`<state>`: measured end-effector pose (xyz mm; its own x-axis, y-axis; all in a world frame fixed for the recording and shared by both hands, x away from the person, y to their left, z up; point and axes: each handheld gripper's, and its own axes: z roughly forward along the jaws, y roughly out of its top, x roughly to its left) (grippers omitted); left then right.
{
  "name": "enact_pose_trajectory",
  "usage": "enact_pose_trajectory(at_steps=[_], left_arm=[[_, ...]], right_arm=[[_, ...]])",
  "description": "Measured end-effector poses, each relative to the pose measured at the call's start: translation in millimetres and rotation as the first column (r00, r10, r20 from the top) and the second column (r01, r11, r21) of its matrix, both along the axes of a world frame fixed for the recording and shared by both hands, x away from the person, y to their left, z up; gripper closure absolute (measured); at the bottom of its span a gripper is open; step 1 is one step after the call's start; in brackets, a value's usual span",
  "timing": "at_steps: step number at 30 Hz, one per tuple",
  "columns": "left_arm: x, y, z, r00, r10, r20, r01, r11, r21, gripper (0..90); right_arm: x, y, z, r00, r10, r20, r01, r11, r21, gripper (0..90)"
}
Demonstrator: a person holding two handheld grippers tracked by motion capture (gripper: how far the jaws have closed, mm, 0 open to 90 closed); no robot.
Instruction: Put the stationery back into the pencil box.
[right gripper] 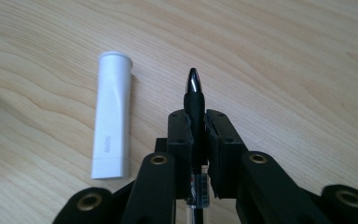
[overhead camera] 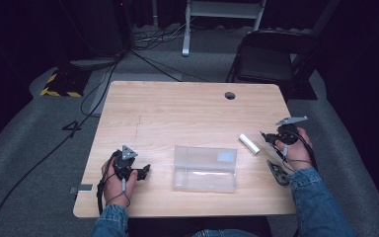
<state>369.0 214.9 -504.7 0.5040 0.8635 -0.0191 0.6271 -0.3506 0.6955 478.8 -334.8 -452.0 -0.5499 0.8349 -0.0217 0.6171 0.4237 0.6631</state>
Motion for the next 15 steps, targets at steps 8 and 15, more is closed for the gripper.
enact_pose_trajectory(at_steps=[8, 15], left_arm=[[0.0, 0.0, 0.0, 1.0, 0.0, 0.0, 0.0, 1.0, 0.0, 17.2], [0.0, 0.0, 0.0, 1.0, 0.0, 0.0, 0.0, 1.0, 0.0, 17.2]], right_arm=[[-11.2, 5.6, 20.8, 0.9973, 0.028, 0.068, -0.03, 0.999, 0.027, 81.1], [-23.8, 19.5, 41.4, 0.9877, 0.08, 0.134, -0.086, 0.995, 0.044, 81.1]])
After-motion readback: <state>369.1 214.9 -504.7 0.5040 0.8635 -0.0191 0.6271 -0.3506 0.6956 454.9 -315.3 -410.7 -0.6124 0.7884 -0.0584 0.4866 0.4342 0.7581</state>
